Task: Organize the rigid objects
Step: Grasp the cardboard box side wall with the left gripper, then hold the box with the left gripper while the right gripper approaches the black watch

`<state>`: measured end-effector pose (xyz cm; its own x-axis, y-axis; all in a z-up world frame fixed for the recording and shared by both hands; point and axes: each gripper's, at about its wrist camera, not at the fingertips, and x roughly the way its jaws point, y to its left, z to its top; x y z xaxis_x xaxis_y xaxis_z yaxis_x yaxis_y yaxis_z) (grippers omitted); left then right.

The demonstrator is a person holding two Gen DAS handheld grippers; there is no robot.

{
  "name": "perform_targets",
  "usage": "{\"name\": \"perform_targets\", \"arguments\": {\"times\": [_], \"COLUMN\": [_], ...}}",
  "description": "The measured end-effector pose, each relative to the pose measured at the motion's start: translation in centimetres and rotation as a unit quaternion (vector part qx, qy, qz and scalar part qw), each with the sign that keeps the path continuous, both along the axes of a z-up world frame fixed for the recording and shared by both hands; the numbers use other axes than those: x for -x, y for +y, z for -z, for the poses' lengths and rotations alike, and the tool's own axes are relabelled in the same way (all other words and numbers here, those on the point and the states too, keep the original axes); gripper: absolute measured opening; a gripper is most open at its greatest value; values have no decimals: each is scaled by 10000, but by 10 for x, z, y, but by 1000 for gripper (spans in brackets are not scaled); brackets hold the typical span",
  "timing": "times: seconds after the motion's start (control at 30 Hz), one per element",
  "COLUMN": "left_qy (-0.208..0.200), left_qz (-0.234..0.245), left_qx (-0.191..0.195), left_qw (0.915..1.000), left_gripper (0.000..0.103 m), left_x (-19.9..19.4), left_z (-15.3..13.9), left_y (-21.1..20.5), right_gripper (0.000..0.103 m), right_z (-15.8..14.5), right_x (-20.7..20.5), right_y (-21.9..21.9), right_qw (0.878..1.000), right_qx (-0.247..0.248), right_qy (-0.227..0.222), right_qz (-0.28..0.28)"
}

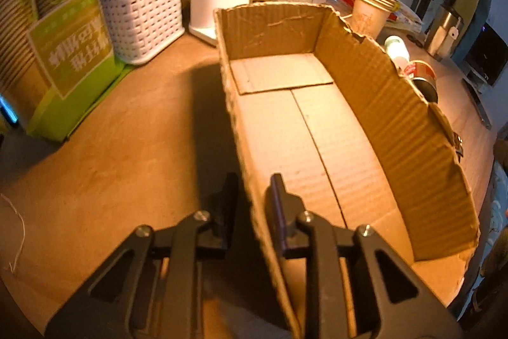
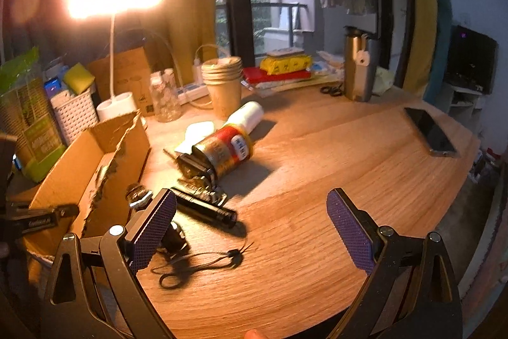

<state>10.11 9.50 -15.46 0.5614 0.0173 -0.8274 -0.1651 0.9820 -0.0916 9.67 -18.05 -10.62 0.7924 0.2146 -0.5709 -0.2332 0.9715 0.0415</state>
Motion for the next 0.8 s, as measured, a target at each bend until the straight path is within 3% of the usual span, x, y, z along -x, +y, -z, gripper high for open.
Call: {"name": "perform_targets", "arguments": {"times": [0.03,0.43,0.8], "left_qy": [3,-98,-189], "left_qz": [65,711,1000], "left_qx": [1,-219,-272], "left_qw": [10000,9972,9944], "left_gripper": [14,12,12], "left_x": [-2,-34,-75], "left_z": [0,0,-1], "left_y": [-1,-25,-26], "right_gripper": [97,97,97], "right_z": [2,20,33], "right_x": [0,-5,-13], "right_y": [2,15,23], "right_qw": [10000,9984,9969], "right_qx": [-22,49,165], "right_qy": [26,338,506], "right_qz": [-56,-452,-585]}}
